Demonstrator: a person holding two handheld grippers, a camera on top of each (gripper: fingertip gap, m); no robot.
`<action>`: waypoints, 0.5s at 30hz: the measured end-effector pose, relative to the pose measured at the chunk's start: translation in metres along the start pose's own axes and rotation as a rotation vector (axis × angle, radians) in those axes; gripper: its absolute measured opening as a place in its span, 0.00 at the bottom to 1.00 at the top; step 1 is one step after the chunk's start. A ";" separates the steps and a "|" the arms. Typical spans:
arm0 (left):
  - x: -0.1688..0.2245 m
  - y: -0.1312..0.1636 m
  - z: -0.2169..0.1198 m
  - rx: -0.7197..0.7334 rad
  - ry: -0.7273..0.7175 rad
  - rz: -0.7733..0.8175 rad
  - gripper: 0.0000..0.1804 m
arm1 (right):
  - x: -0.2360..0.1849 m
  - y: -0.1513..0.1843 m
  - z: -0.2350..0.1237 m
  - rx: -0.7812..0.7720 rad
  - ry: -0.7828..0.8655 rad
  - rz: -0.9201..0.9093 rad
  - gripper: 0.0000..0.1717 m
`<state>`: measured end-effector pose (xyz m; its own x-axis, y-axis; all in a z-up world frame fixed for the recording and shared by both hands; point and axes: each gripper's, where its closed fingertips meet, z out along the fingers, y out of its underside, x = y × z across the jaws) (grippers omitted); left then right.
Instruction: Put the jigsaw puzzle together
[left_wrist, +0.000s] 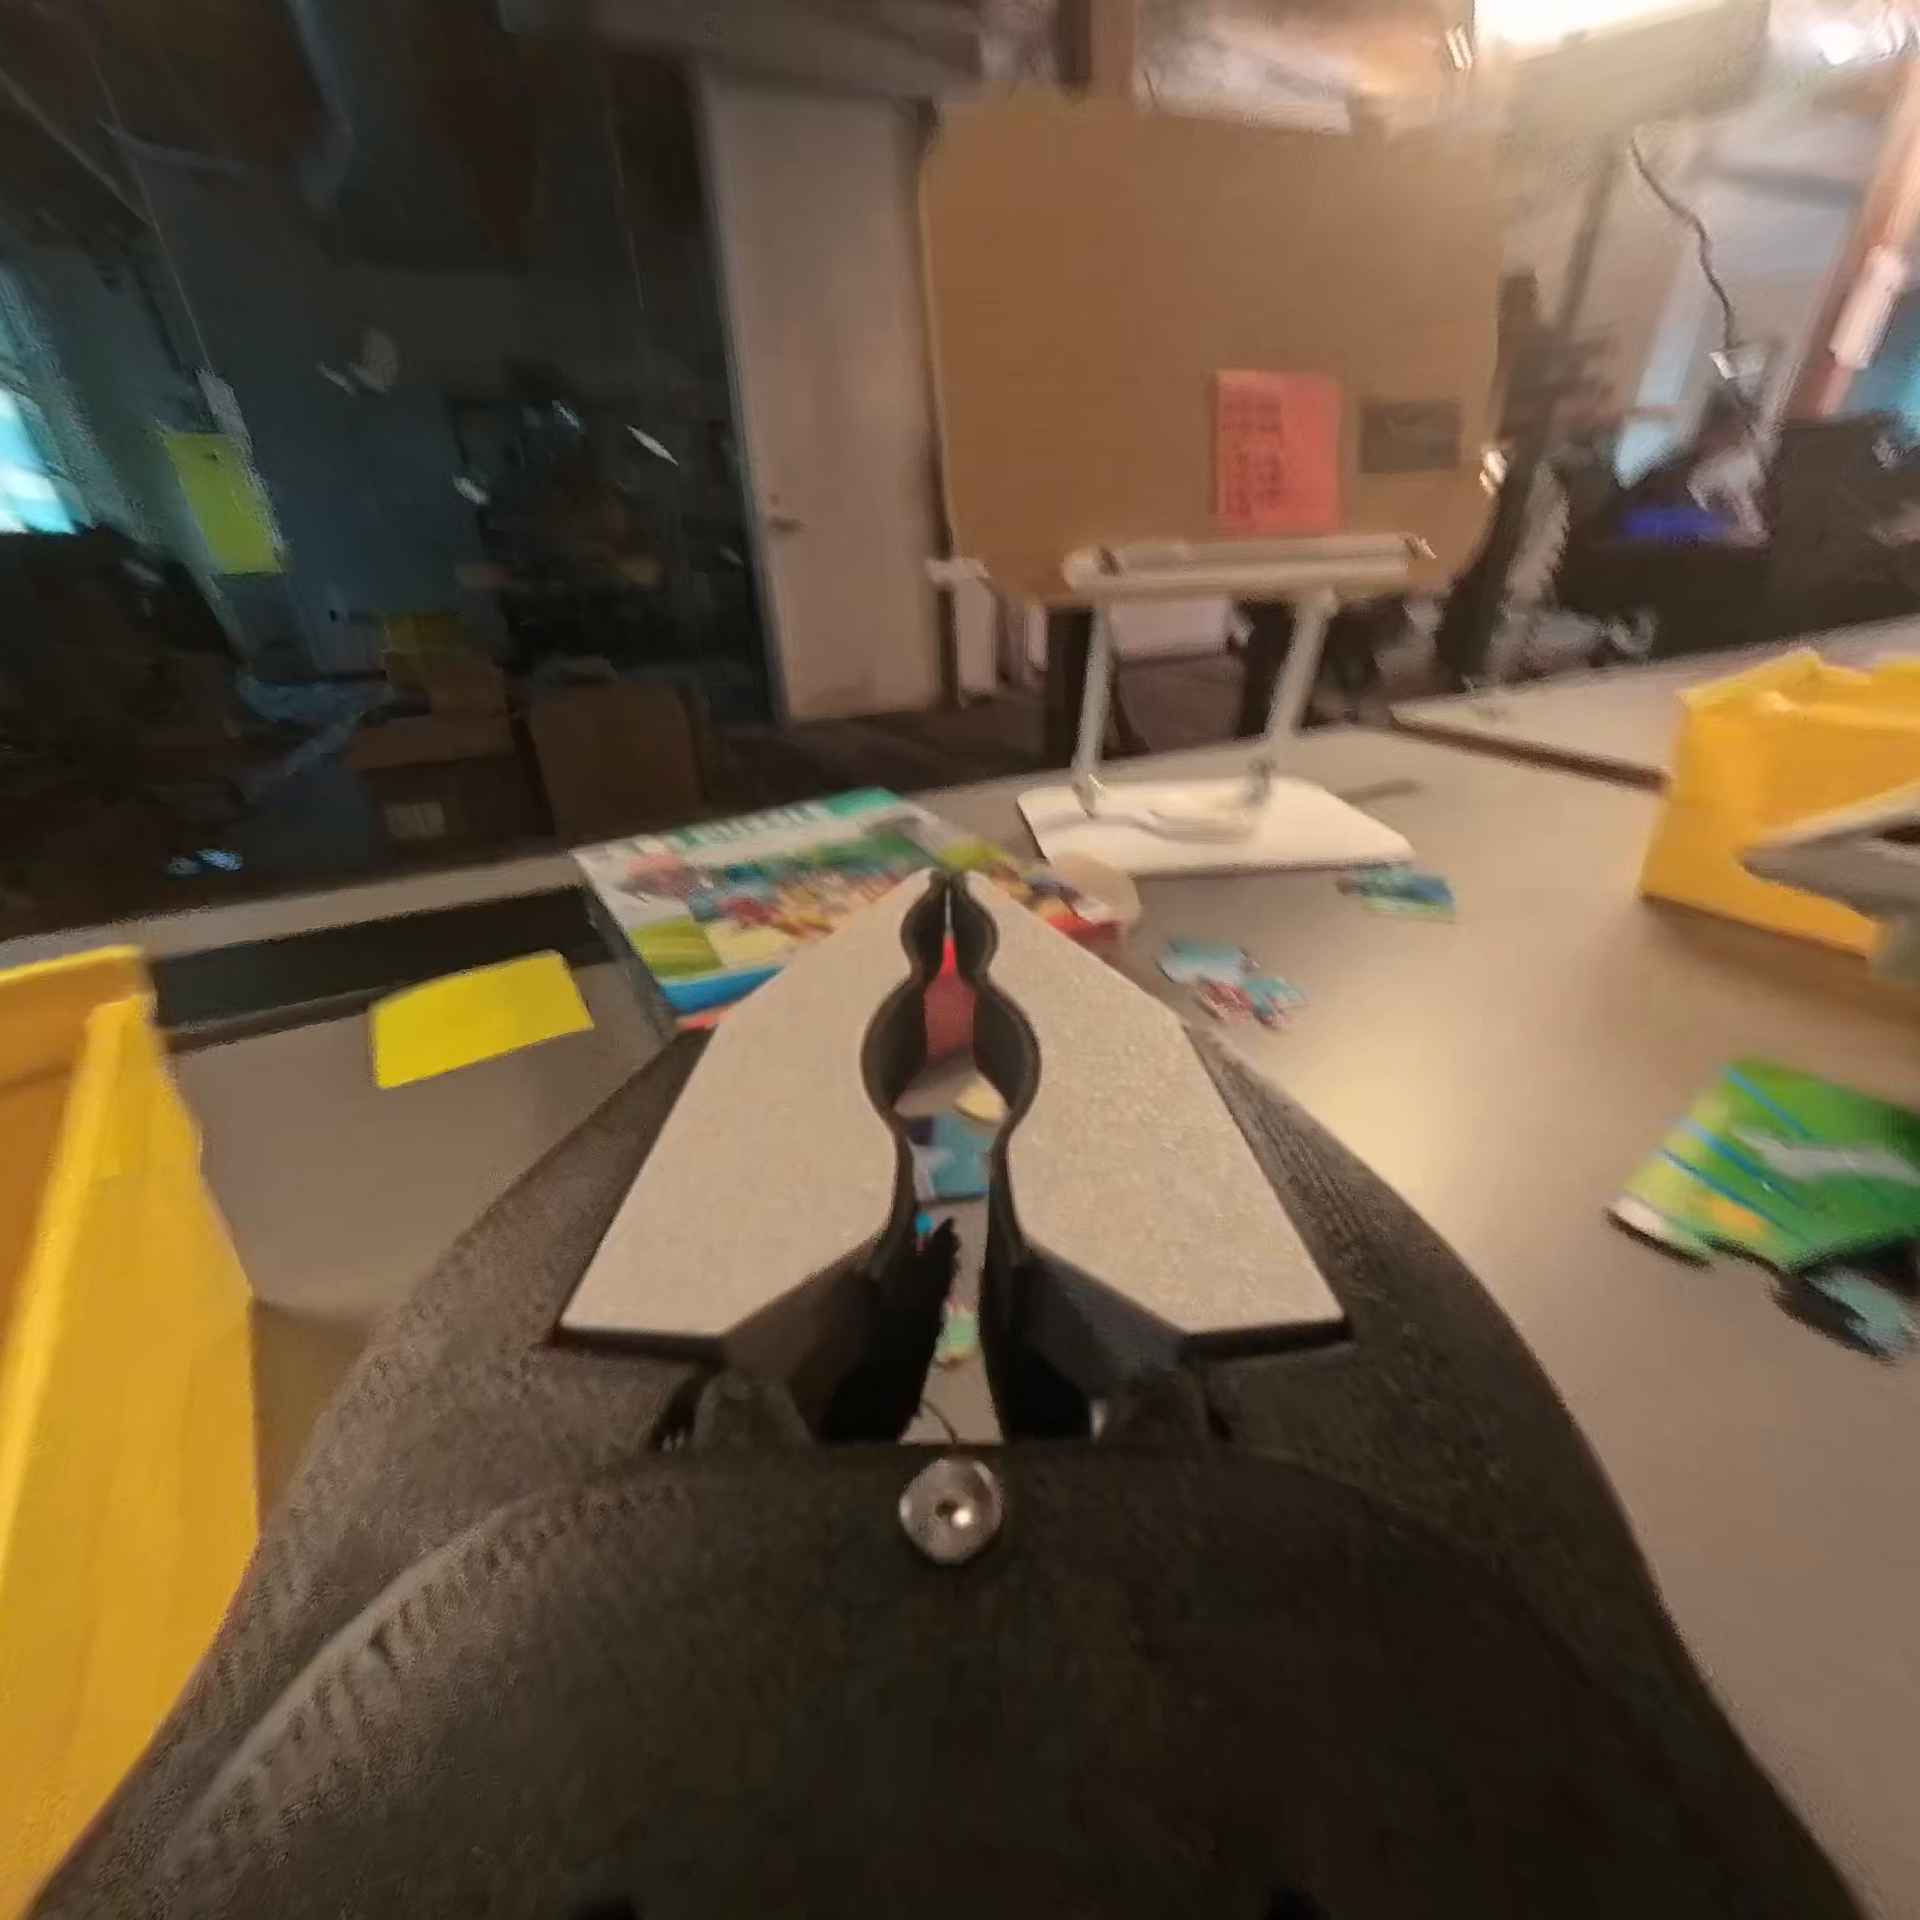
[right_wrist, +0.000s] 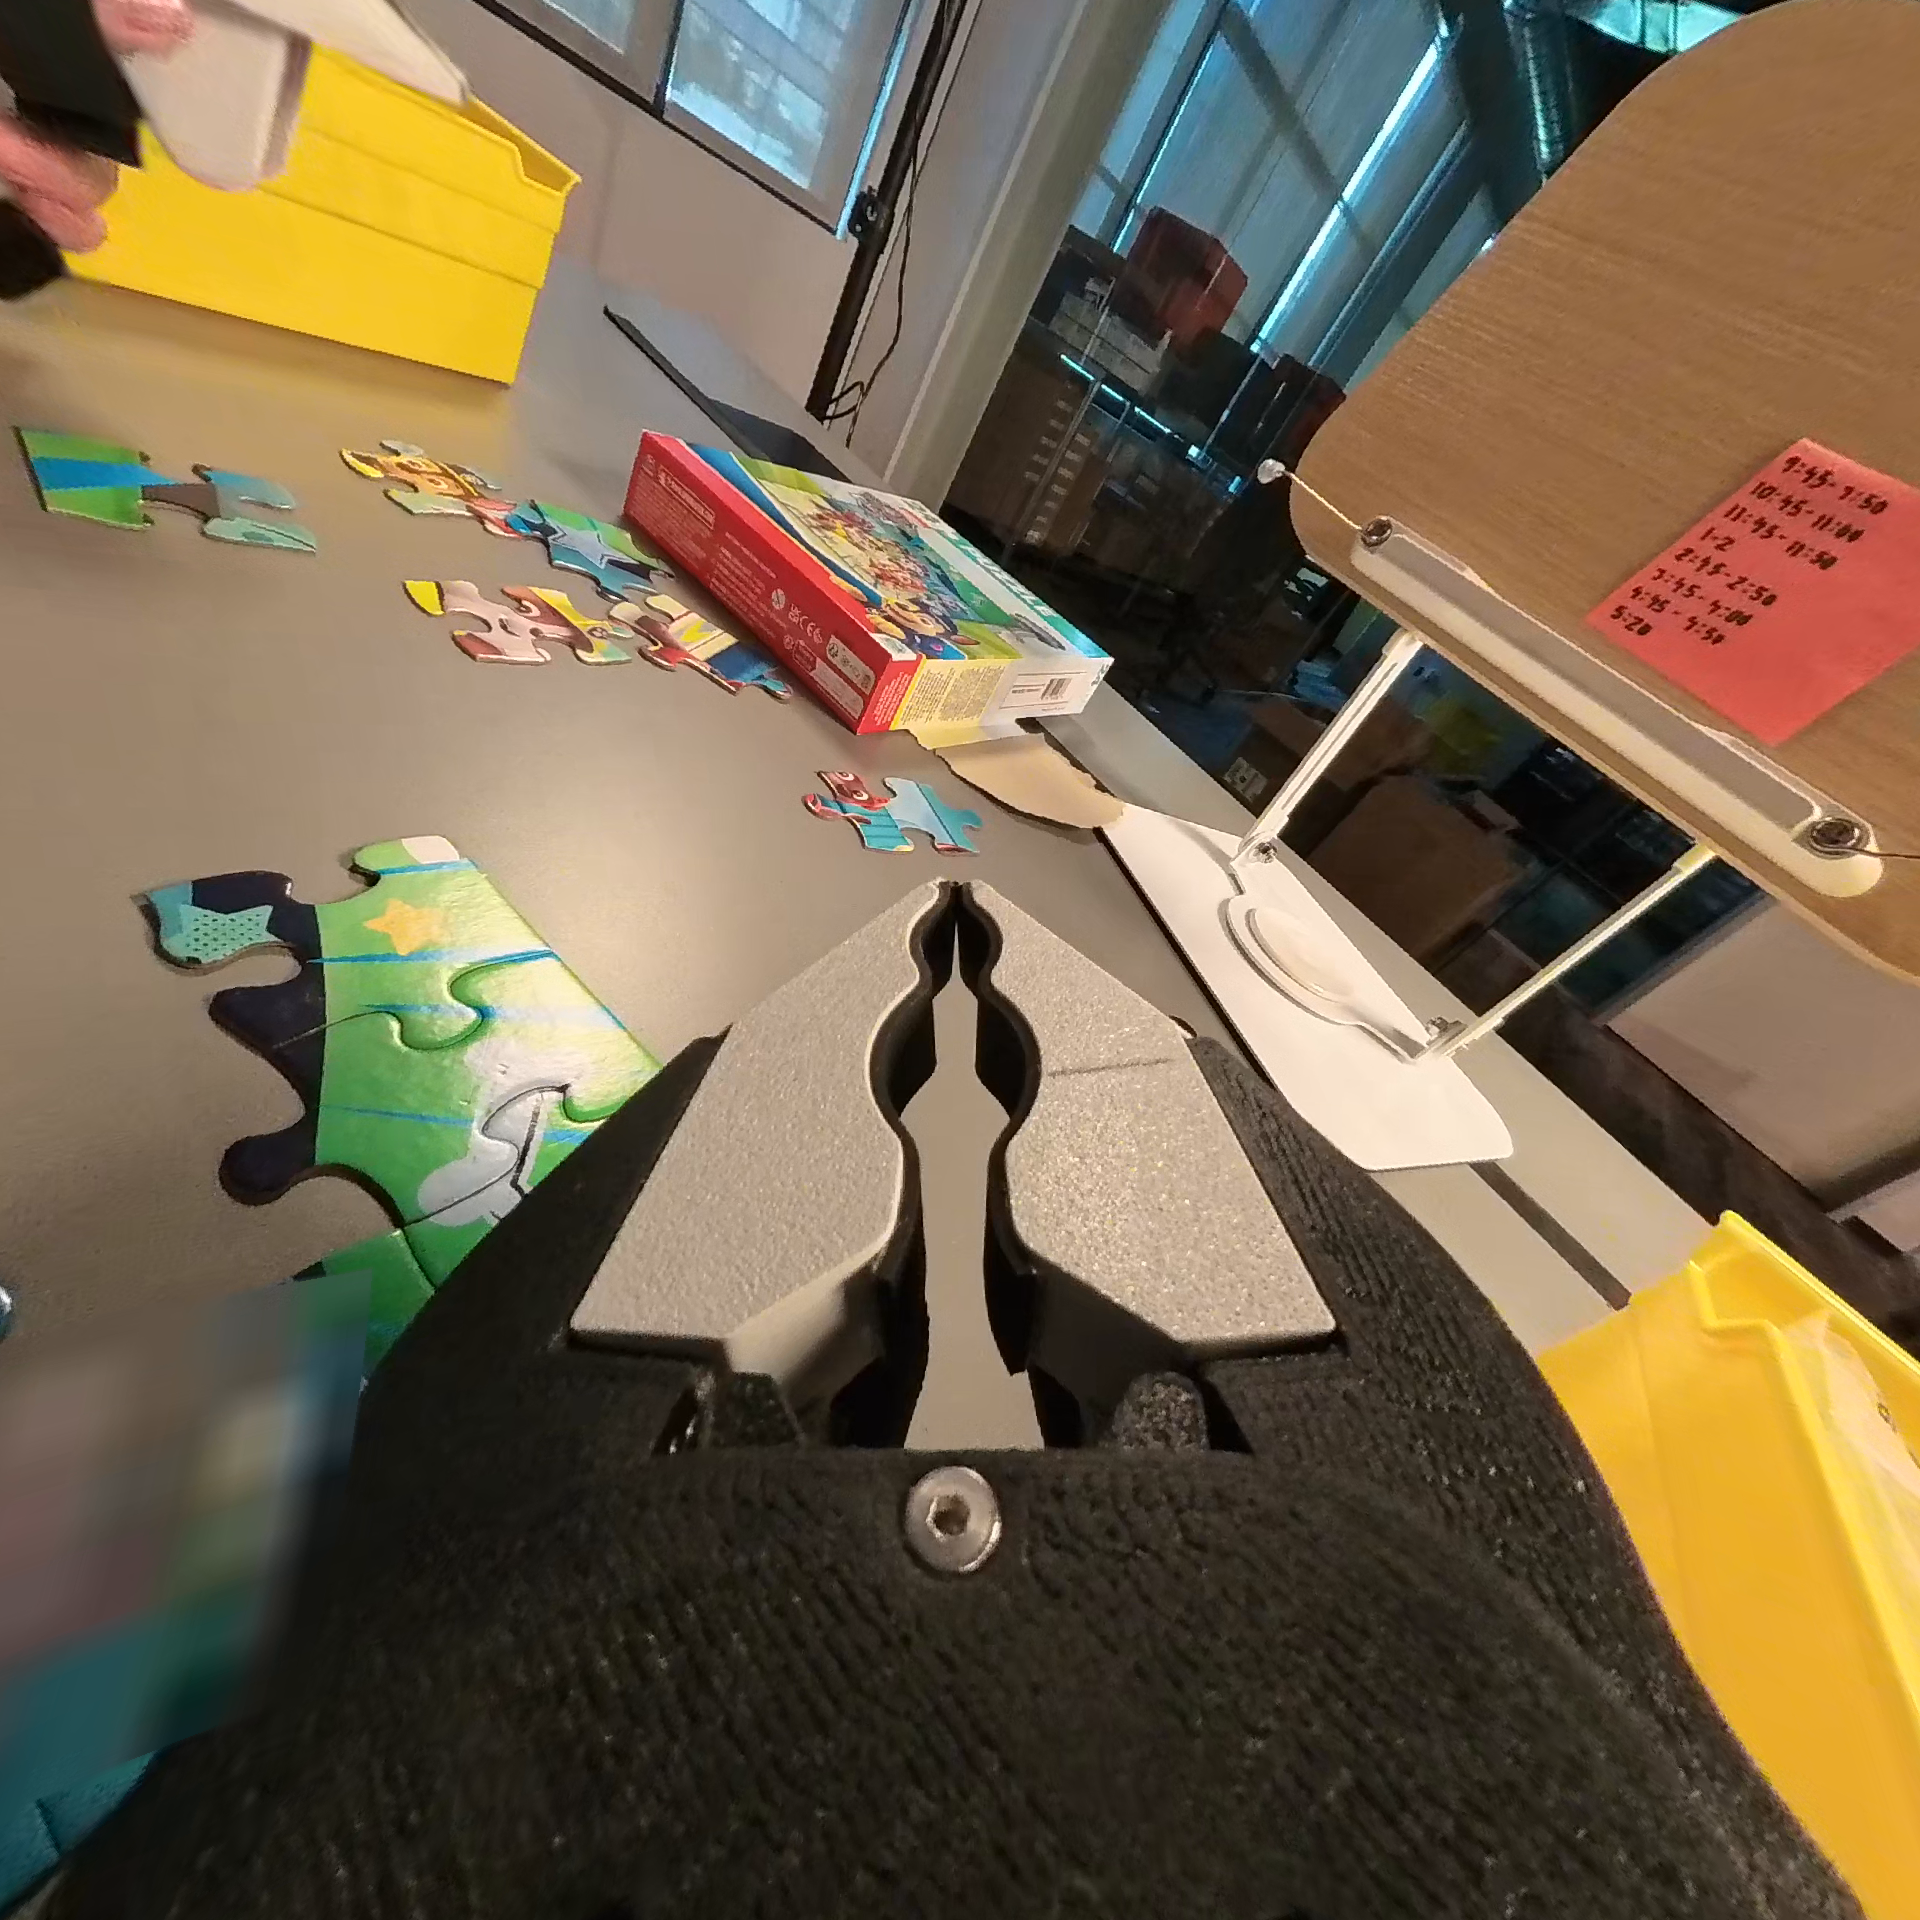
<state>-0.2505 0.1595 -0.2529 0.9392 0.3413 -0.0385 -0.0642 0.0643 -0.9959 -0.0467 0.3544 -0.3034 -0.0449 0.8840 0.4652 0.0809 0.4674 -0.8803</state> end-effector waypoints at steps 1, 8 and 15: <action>0.007 0.004 0.001 -0.067 0.057 -0.016 0.08 | 0.000 0.000 0.000 0.001 0.001 0.004 0.00; 0.035 0.026 -0.023 -0.458 0.088 -0.021 0.34 | 0.002 0.000 0.000 0.004 0.003 0.018 0.00; 0.055 0.100 -0.067 -0.874 0.090 -0.029 0.38 | 0.002 0.001 0.000 0.002 0.001 0.015 0.00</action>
<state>-0.1827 0.1221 -0.3604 0.9618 0.2731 0.0181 0.2068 -0.6817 -0.7018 -0.0469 0.3562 -0.3031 -0.0430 0.8910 0.4520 0.0796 0.4541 -0.8874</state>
